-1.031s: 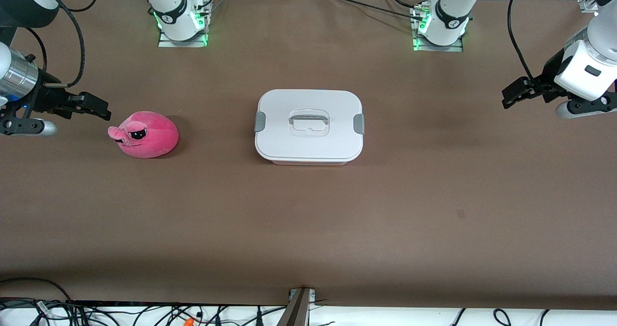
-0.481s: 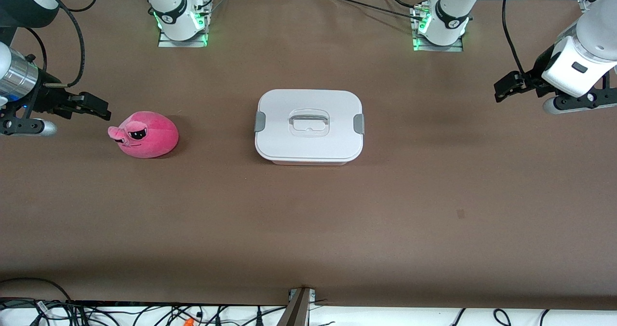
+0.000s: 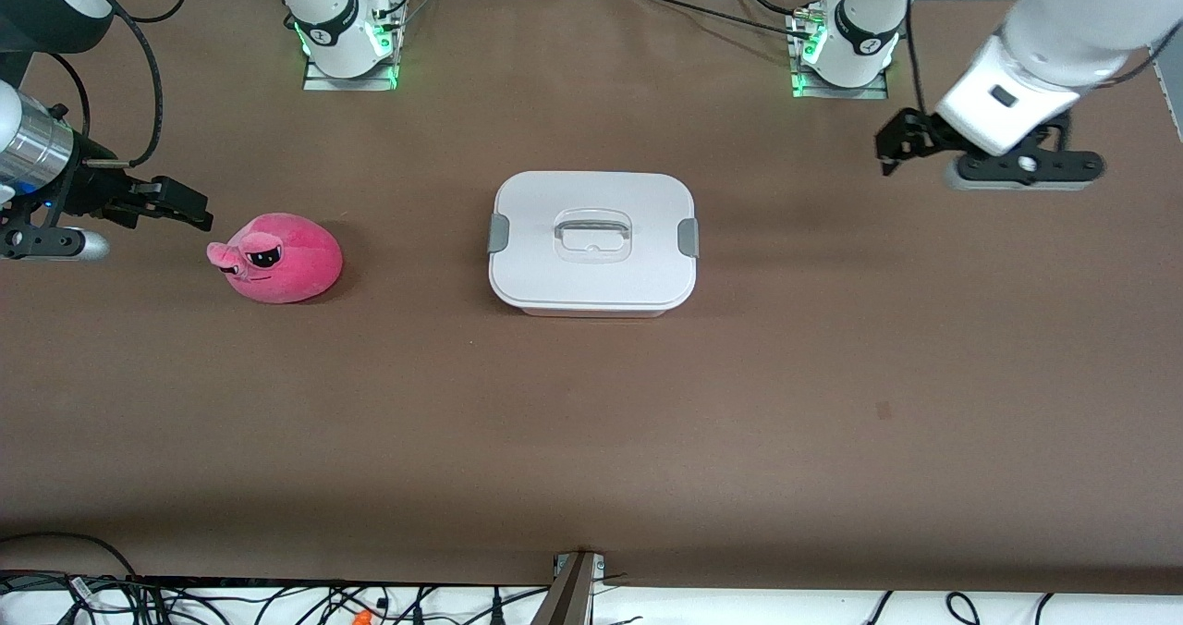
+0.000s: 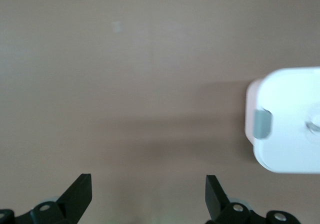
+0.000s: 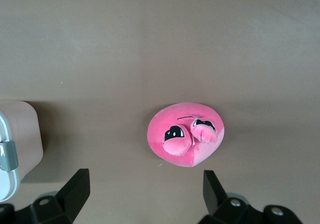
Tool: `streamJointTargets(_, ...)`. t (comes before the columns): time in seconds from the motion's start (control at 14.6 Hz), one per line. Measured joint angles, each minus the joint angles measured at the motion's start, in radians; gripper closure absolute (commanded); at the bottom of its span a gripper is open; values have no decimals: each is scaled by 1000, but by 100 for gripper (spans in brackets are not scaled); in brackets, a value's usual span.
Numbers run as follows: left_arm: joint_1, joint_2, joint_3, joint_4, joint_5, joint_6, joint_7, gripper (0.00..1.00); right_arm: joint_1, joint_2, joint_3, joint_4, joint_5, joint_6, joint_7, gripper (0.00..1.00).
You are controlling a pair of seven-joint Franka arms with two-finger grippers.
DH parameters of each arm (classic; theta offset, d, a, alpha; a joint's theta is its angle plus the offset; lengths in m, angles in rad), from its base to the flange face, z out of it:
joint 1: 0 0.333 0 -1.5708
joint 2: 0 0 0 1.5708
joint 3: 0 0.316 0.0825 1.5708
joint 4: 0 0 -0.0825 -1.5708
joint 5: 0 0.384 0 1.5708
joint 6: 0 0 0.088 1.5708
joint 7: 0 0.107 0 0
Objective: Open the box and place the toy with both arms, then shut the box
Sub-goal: 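Move the left gripper over the white lid and lower onto its handle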
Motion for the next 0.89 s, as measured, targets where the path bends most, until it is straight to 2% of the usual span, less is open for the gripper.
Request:
streamJointTargets(0.21, -5, 10, -83, 0, -23, -8, 22, 0, 0, 0, 0, 0, 0, 0, 0, 0)
streamJointTargets(0.41, -9, 39, -123, 17, -129, -4, 137, 0, 0, 0, 0, 0, 0, 0, 0, 0)
streamJointTargets(0.62, -54, 148, -175, 117, -159, 14, 185, 0, 0, 0, -1, 0, 0, 0, 0, 0)
streamJointTargets(0.89, -140, 305, -186, 183, -159, 158, 244, 0, 0, 0, -1, 0, 0, -1, 0, 0)
